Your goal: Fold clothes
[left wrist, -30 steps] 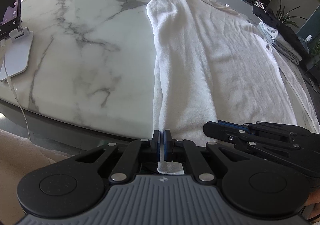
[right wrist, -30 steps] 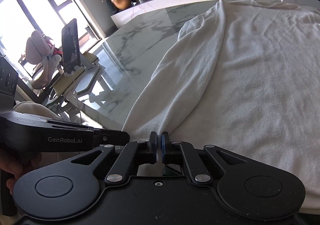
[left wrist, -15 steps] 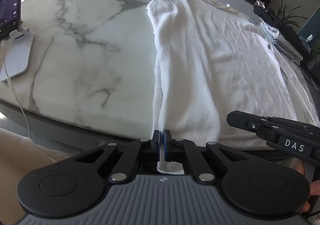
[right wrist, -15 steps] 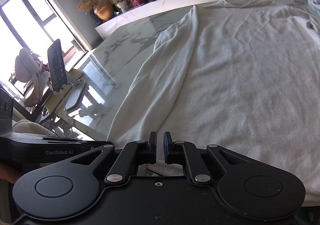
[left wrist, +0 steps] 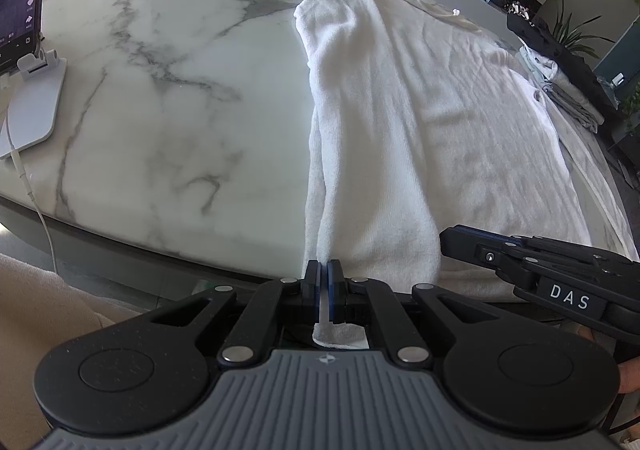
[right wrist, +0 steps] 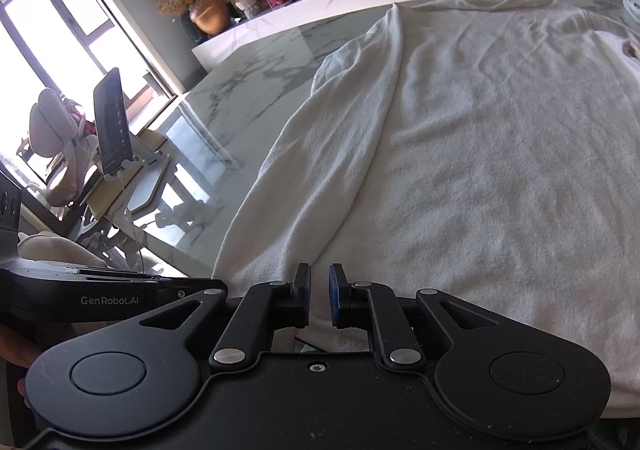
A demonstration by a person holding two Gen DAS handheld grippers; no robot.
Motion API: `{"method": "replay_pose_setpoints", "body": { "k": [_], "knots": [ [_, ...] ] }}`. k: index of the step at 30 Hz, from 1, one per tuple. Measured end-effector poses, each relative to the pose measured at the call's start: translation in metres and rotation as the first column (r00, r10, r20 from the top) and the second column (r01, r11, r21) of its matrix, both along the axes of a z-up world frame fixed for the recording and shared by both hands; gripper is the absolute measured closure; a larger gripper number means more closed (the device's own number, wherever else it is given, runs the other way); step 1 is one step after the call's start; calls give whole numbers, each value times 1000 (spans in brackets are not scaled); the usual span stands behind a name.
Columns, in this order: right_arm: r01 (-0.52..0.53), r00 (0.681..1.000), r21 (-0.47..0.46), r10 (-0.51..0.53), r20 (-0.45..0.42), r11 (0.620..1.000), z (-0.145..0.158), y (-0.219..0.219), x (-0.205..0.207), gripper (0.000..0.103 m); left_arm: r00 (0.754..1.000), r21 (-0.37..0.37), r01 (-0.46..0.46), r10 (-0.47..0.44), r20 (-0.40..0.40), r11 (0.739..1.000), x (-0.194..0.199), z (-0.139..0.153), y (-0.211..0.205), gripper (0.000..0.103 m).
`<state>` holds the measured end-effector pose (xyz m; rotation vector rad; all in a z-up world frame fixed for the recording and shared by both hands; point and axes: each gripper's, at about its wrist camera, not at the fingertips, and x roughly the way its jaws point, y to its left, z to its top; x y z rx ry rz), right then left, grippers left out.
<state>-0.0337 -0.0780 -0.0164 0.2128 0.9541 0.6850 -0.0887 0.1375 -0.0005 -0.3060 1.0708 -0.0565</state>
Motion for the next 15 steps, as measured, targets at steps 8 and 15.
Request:
{"method": "replay_pose_setpoints", "body": {
  "k": [8,15],
  "knots": [
    [-30,999,9,30,-9,999,-2,11,1,92,1000,9,4,-4,-1,1000,1,1,-1,100],
    [-50,999,2,50,-12,999,-2,21,1,87,1000,12,6,-6,-2,1000,2,1,-2,100]
  ]
}}
